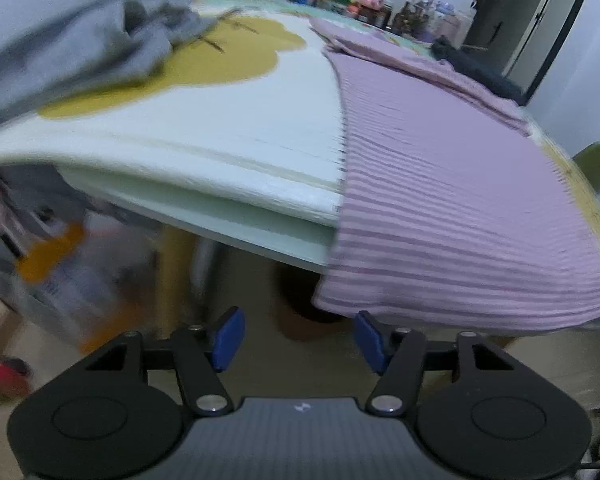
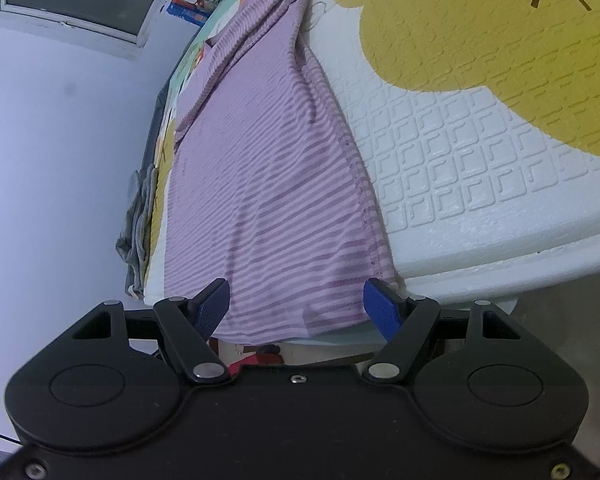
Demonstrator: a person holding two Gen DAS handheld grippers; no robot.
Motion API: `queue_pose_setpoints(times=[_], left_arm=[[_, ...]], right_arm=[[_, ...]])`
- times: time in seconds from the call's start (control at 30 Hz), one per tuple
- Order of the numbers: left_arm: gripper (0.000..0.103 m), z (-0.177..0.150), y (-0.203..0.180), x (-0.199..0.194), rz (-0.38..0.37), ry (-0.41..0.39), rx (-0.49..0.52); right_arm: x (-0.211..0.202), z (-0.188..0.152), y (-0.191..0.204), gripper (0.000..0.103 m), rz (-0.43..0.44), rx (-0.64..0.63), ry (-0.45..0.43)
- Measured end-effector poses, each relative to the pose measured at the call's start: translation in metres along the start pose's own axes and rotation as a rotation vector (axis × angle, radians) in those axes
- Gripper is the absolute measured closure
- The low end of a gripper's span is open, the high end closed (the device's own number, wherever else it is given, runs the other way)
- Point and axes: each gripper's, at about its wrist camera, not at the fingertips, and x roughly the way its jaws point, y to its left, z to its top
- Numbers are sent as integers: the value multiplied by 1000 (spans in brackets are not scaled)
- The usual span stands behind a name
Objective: Fold clothes
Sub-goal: 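Lower the left gripper to the shirt hem at the mat edge and close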
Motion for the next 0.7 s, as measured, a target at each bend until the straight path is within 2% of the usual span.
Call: queue_pose_setpoints(times=[0.1, 0.3, 0.7], left_arm=[[43, 2, 2, 3, -81, 11, -31], [44, 9, 10, 15, -104, 5, -61], [46, 20, 12, 32, -156, 62, -37]], right_arm=[[2, 0, -1, 30, 5, 11, -2], [5, 2, 4, 30, -11, 4, 2], [14, 7, 10, 30, -29, 9, 5]])
